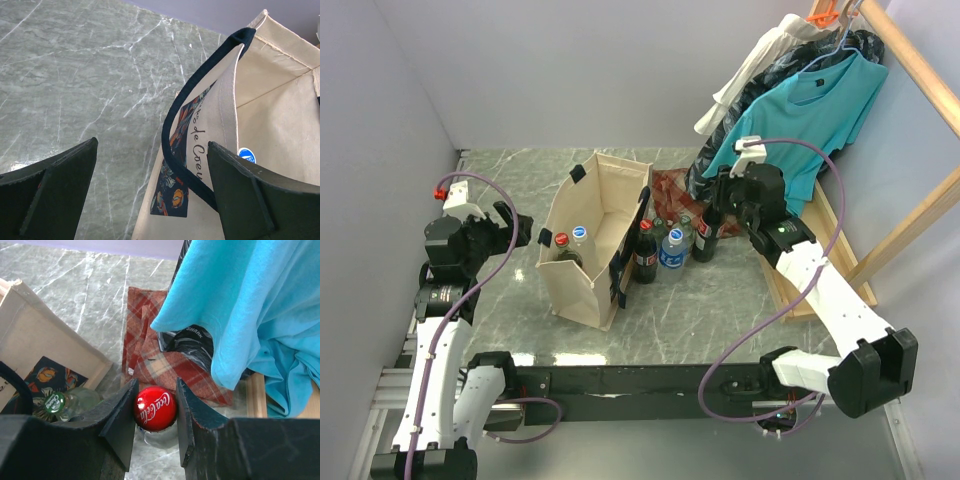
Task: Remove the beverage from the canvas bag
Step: Place the drink at the center of the board.
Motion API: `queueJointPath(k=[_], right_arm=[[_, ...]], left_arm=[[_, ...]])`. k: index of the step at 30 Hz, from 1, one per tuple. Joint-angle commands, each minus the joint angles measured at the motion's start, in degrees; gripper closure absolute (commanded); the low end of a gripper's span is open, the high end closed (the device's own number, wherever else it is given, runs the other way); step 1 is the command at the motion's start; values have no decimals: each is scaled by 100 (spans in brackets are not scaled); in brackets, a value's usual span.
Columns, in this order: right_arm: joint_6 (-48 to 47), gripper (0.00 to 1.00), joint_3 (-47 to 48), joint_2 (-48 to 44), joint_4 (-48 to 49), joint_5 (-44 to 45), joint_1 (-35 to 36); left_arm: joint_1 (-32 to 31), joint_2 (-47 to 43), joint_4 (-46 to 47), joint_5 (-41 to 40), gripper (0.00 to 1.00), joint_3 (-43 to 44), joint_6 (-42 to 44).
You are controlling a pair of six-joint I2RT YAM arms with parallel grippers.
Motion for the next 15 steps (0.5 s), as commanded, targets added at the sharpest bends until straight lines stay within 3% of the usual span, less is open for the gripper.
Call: queueJointPath(k=[1,15], right_arm=[[309,60,126,-532,879,-181,36],[335,55,99,-637,826,-181,27]], left_arm=[[27,-52,97,89,4,36,67],[36,-43,79,107,4,45,67]])
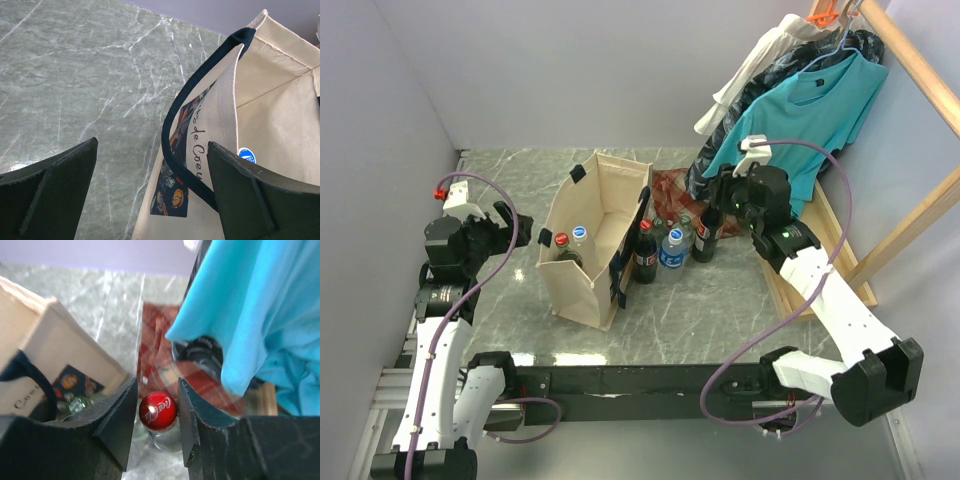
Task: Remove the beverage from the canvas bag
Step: Place the drink at the center of the board.
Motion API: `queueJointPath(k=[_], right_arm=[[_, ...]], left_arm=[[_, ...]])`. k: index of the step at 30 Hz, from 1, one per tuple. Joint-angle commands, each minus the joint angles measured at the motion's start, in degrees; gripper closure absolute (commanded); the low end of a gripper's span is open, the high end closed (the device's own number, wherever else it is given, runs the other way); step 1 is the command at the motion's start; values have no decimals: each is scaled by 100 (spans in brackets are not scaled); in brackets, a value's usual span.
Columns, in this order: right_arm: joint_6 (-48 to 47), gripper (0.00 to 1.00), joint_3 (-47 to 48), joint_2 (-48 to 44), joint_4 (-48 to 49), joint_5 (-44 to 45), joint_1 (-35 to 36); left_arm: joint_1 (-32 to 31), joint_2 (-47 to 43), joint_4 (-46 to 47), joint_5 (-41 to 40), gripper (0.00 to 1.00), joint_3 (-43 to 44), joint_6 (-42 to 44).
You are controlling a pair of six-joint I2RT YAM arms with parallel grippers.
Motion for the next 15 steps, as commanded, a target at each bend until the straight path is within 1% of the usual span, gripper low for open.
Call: queueJointPath(k=[1,13,15], right_arm=[[130,55,145,-421,722,-43,23],[147,52,242,-500,581,-131,32],[139,50,294,-561,494,-192,49]], left_arm=[[27,-32,90,96,4,45,67],[27,-49,73,78,4,44,67],[27,-49,73,69,4,45,67]])
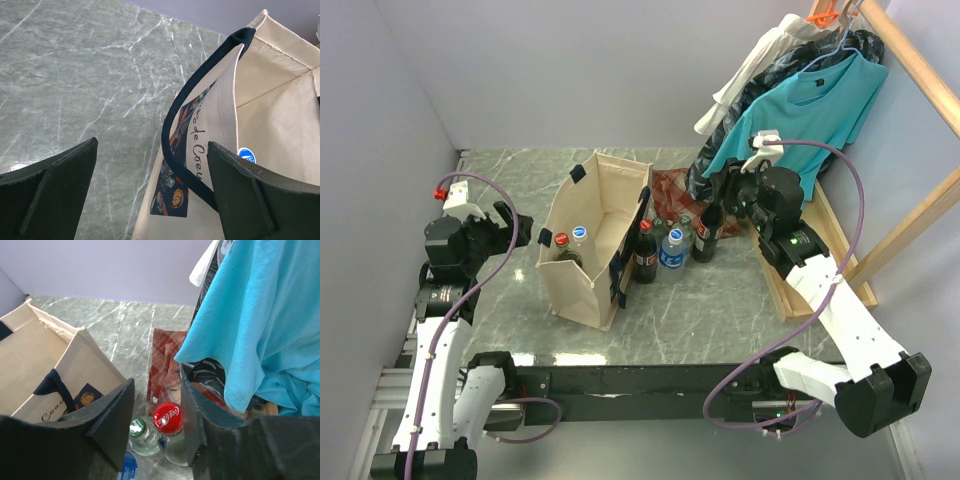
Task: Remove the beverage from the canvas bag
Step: Place the drink at the center of the board.
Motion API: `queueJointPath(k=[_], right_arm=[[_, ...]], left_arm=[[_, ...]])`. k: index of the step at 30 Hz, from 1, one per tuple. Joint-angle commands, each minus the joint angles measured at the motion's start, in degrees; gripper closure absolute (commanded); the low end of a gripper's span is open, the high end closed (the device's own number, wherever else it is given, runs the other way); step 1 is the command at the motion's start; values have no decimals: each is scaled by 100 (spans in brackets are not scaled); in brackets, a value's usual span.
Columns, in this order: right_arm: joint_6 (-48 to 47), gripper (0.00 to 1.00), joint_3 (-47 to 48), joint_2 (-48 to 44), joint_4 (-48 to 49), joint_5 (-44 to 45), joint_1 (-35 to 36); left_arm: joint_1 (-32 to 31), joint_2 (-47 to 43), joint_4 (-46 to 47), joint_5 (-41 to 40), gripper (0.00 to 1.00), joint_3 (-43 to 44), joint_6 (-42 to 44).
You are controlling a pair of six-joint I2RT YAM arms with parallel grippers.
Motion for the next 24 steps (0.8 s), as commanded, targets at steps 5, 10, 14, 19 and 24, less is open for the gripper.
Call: queueJointPath(k=[5,10,14,19,24], right_arm=[[-47,46,622,-262,-304,-281,56],[-74,43,991,-315,-708,-526,117],[-39,39,1474,-175,-1200,-869,135],[-21,38,2256,176,-2017,-1229,153],[-39,37,2713,431,-2422,-1756,266]], left_arm=[[27,-49,79,87,4,45,67],[27,-76,70,52,4,45,67],[27,-85,70,34,4,45,67],[27,-93,62,25,4,45,67],[36,-111,62,17,4,45,67]])
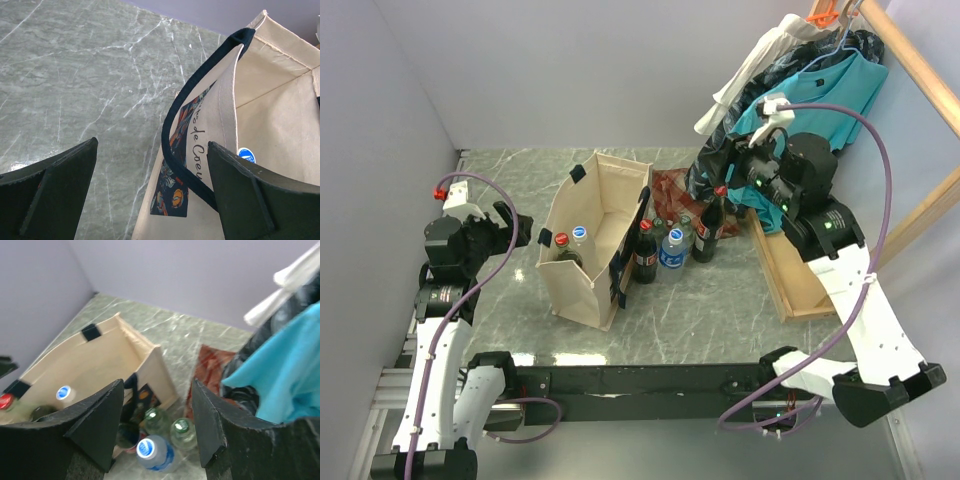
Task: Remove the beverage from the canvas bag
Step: Place the drink at the center of the board, then take out the drink from the canvas bag.
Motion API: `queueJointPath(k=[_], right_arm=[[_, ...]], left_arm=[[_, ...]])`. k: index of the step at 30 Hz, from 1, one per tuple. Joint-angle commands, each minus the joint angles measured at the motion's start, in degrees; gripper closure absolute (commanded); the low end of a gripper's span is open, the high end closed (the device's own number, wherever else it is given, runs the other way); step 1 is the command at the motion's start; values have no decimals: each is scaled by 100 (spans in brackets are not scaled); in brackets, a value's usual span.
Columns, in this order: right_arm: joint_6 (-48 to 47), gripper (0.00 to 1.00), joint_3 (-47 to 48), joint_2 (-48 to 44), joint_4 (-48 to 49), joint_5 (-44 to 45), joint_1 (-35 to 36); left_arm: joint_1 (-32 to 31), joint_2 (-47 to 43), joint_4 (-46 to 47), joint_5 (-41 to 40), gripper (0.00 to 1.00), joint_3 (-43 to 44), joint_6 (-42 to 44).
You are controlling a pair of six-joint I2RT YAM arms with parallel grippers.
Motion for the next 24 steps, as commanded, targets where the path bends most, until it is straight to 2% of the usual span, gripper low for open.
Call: queueJointPath(k=[1,6,10,15,24], right_arm=[[-36,36,410,198,-556,-592,146],[-265,35,770,479,-942,-795,418],[-625,35,920,672,-1153,-163,1198],[-872,34,1201,1094,-1303,699,1842],[-775,35,1499,1428,-1057,594,2431]], left_arm=[[27,-94,55,21,4,45,60],[27,-120,55,3,4,36,60],[27,-102,55,21,4,36,60],[36,-85,55,30,4,27,60],[27,-76,64,21,4,36,60]])
